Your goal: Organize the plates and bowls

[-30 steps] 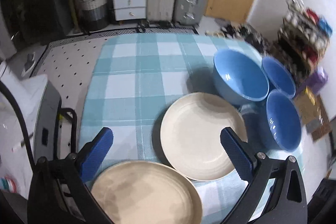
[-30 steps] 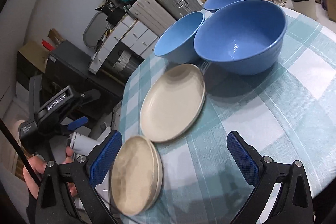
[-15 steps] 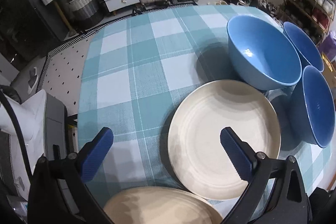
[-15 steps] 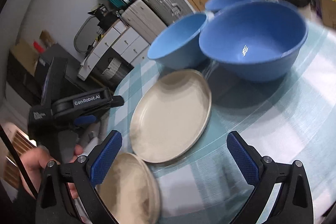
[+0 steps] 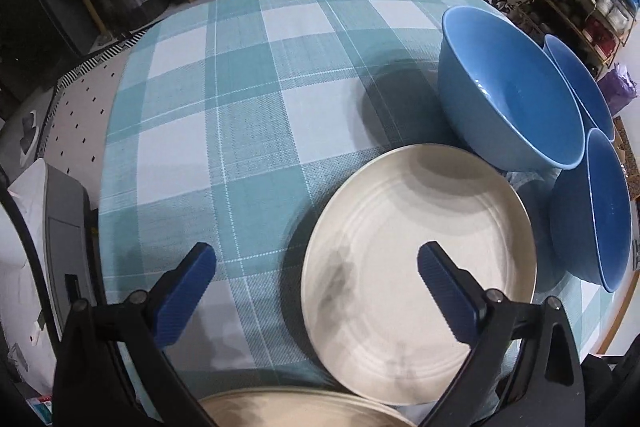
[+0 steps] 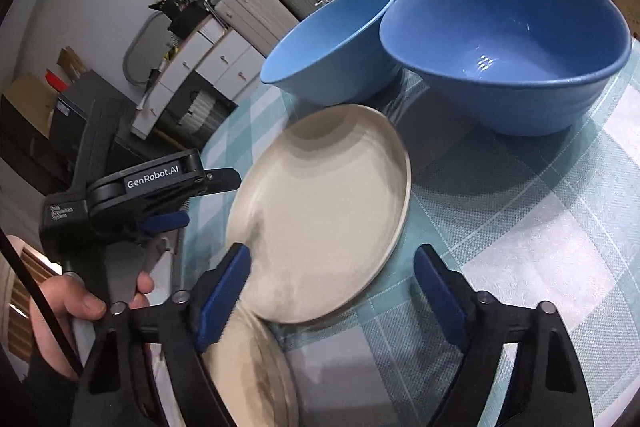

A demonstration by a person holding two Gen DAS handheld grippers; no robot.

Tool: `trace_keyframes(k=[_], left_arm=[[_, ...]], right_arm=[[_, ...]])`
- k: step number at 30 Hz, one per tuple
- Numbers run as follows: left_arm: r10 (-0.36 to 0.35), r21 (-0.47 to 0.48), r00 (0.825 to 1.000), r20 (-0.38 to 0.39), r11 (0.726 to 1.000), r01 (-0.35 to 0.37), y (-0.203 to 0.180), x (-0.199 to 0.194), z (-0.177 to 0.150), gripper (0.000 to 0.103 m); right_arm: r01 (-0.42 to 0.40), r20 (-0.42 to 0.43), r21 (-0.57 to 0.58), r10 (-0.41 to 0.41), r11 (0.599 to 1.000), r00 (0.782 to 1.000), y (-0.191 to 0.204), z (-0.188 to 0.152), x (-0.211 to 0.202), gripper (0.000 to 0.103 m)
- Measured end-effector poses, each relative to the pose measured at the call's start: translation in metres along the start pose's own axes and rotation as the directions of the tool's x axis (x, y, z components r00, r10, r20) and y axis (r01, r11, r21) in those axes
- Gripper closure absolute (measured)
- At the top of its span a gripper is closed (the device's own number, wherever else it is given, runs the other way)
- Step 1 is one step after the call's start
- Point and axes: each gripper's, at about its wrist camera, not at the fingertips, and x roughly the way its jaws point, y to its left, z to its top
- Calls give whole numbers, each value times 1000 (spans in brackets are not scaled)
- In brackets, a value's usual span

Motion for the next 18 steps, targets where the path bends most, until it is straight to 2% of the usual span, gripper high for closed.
trace_keyframes(k=[3,4,6,10,11,12,14,17,18], left_arm=[[21,15,1000,-8,1000,-21,-2,9,2,4],[13,16,1000,-18,1000,-13,-1,13,3,4],[4,11,1000,-31,1000,-4,-1,19,4,11],[-14,18,999,-37,1000,14,-3,24,7,12],[-13,21,999,-39,1000,13,-4,25,7,14],[-21,25,999,-46,999,22,-6,27,8,23],[-19,31,997,-68,999,21,-7,31,9,30],[2,28,997,-71,1000,0,-9,37,9,33],[-9,21,997,-73,1000,10,-9,38,9,41]], right_arm=[[28,11,2,-28,1000,1000,3,0,6,21],[27,7,4,-27,1000,1000,4,0,8,21],[29,-4,-5,-29,1000,1000,7,1,15,21],[38,-25,6,-38,999,999,7,1,26,23],[37,-31,12,-37,999,999,5,2,29,23],[35,-37,19,-34,999,999,4,2,31,23],[23,-63,34,-21,999,998,2,2,37,23],[8,-75,59,-3,998,997,0,3,42,23],[17,-76,53,-13,998,997,2,4,43,23]])
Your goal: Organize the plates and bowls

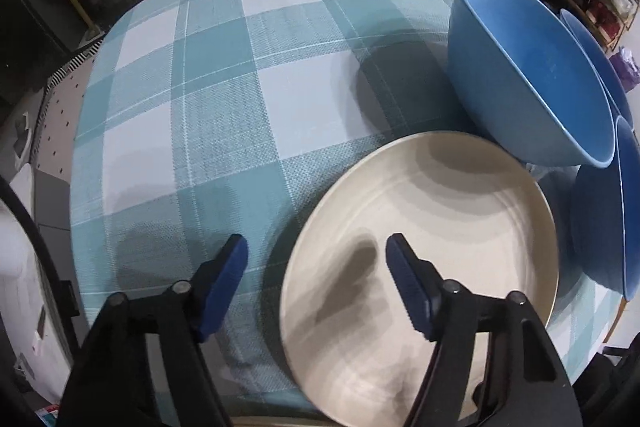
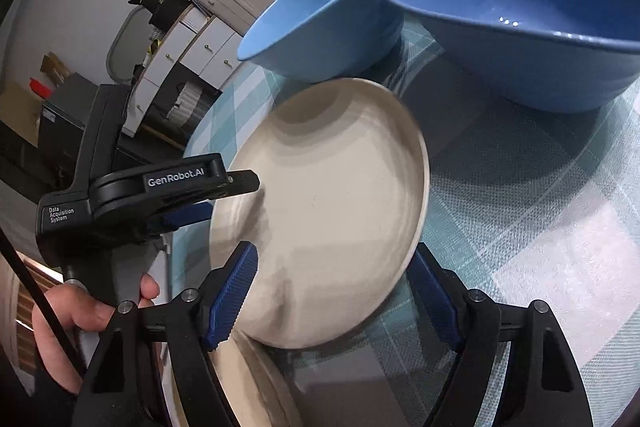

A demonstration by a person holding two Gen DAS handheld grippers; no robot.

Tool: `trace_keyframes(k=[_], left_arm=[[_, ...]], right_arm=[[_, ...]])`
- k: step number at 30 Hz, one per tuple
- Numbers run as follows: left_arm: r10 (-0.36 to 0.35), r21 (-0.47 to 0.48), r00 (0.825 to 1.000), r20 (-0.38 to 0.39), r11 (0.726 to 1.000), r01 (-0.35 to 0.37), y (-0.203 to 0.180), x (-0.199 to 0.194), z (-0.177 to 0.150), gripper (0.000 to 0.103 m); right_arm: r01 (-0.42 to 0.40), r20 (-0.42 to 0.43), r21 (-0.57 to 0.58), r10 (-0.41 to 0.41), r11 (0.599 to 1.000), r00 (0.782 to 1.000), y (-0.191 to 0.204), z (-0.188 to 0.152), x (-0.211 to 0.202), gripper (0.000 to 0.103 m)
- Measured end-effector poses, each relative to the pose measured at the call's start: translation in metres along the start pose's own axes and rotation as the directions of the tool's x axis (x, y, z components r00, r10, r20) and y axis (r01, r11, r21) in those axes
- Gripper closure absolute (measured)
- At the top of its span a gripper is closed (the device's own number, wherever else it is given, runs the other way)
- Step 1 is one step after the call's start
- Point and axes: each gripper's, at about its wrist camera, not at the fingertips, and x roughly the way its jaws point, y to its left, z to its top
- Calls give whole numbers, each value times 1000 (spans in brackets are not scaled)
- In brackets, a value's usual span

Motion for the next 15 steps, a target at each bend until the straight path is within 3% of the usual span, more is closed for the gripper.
trace_keyframes(k=[4,8,15], left_arm=[[-22,-5,999,-29,1000,22,-1,8,-1,49],[-22,-16,999,-24,1000,21,1,8,-2,50],[-5,-59,1000,-18,998,4,15,5,-3,69]], right_arm=[[16,1,-18,-16,1000,1000,4,2,5,26],[51,-1,-31,-51,998,999,4,3,5,41],[68,-5,-20,-69,997,998,-3,11,6,66]])
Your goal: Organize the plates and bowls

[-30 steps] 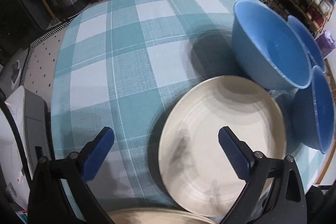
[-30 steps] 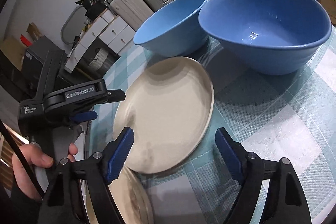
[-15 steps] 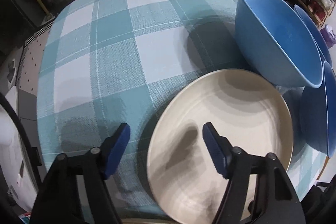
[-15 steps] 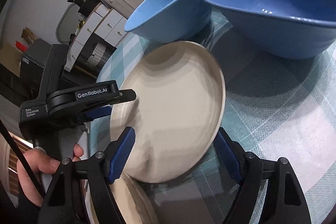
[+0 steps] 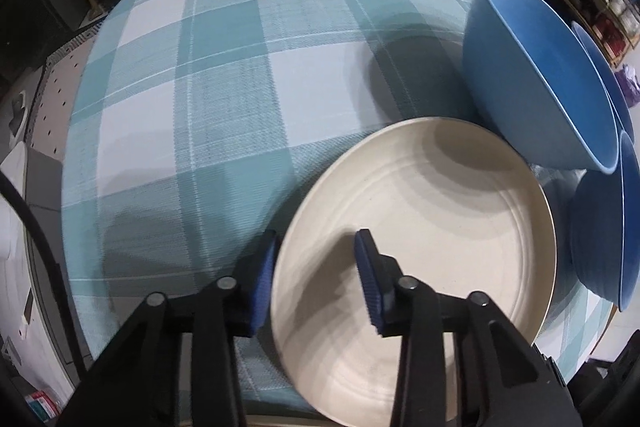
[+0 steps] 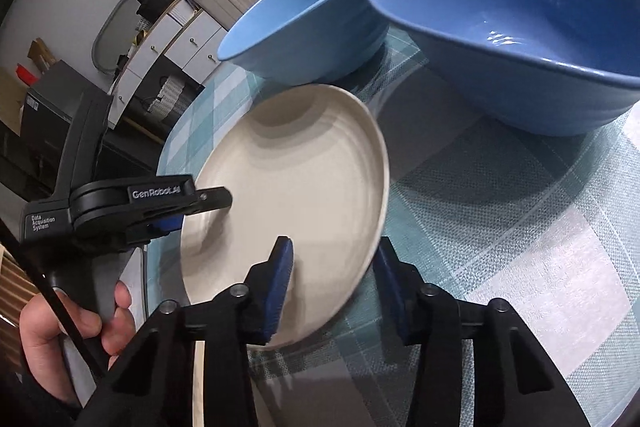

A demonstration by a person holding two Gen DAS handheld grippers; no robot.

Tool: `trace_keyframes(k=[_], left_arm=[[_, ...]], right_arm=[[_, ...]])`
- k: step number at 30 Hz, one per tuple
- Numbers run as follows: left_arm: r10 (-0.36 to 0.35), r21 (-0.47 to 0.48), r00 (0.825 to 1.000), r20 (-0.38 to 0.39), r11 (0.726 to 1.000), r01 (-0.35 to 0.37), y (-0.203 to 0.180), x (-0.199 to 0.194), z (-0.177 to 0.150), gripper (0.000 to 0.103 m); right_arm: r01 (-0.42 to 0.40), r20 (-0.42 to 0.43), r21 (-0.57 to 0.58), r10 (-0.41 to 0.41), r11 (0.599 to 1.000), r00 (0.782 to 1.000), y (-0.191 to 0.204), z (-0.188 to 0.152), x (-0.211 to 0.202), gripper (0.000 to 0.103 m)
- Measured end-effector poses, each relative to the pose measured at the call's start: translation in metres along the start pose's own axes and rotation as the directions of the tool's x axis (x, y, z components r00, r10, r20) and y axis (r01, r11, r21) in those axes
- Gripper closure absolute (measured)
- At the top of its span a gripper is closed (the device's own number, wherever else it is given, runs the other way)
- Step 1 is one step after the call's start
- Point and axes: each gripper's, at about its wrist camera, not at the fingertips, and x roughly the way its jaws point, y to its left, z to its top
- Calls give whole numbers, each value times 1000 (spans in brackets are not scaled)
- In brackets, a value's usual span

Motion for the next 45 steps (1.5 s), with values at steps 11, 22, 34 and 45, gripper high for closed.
trace_keyframes(k=[11,22,34,45], left_arm=[[13,-23,1000,5,1000,-13,6,-2,0,76],[5,-55,1000,27,998,-3,14,-14,-4,82],[-58,-115,998,39,991,62,22,-23,-7,83],[-59,-117,997,41,991,63,19,-22,-4,83]], right_arm=[[5,10,4,-5,1000,1000,-6,-2,1,85],[-46,22,13,45,999,999,-14,-5,1,86],[-81,-10,39,81,996,997,-24,-2,-1,86],[-91,-5,54,91,994,996,-27,-2,-6,86]])
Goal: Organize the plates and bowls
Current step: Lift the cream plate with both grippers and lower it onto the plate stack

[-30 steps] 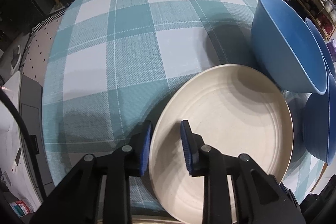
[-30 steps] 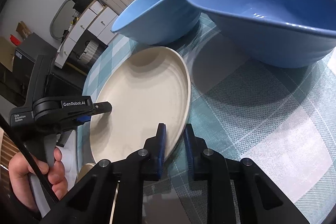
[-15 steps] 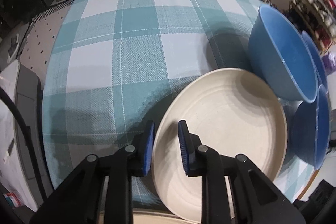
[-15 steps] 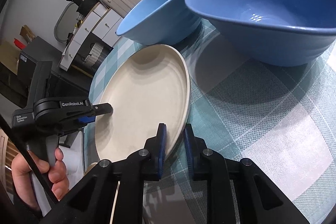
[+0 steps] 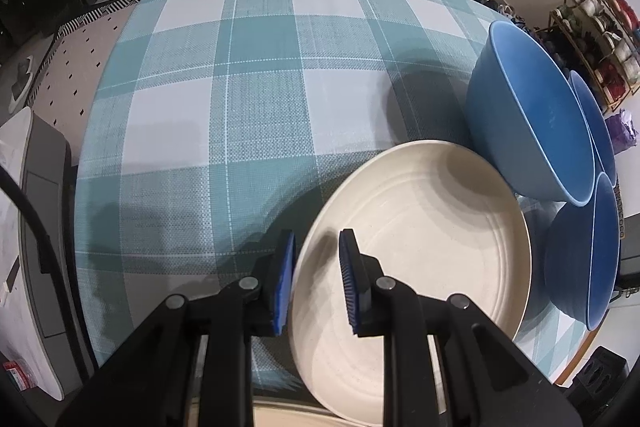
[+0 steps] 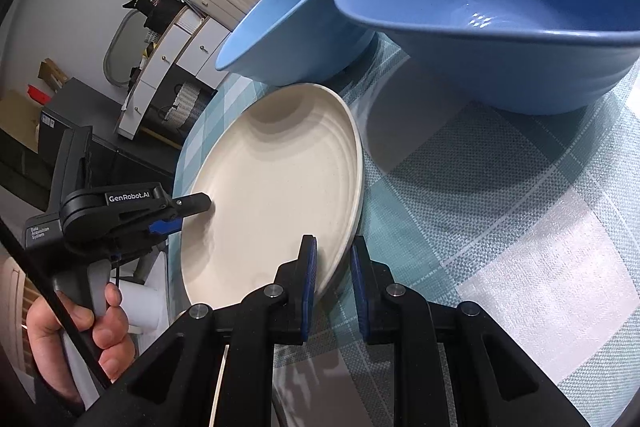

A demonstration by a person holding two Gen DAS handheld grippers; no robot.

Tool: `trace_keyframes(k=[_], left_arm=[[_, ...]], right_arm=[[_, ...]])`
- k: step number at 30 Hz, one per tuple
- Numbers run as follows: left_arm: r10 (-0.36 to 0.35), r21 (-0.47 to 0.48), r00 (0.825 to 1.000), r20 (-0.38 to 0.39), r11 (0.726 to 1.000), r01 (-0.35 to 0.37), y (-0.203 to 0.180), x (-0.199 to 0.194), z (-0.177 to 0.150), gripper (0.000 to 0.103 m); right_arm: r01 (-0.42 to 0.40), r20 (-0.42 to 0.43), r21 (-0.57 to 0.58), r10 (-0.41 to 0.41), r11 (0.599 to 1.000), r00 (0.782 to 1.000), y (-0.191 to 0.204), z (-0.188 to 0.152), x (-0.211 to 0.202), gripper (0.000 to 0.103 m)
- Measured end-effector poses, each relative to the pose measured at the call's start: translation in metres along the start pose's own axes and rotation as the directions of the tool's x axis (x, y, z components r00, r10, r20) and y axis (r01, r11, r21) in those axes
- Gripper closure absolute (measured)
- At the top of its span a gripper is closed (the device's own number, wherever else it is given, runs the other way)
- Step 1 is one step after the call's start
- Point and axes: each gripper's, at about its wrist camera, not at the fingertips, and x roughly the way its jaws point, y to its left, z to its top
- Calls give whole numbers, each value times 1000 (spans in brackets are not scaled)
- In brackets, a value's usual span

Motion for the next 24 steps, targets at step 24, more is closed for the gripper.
trace_keyframes(k=[24], left_arm=[[-36,-45,999,5,998,36,6,-16,-2,83]], right_arm=[[-39,-29,24,40,999,999,-6,-3,-9,86]])
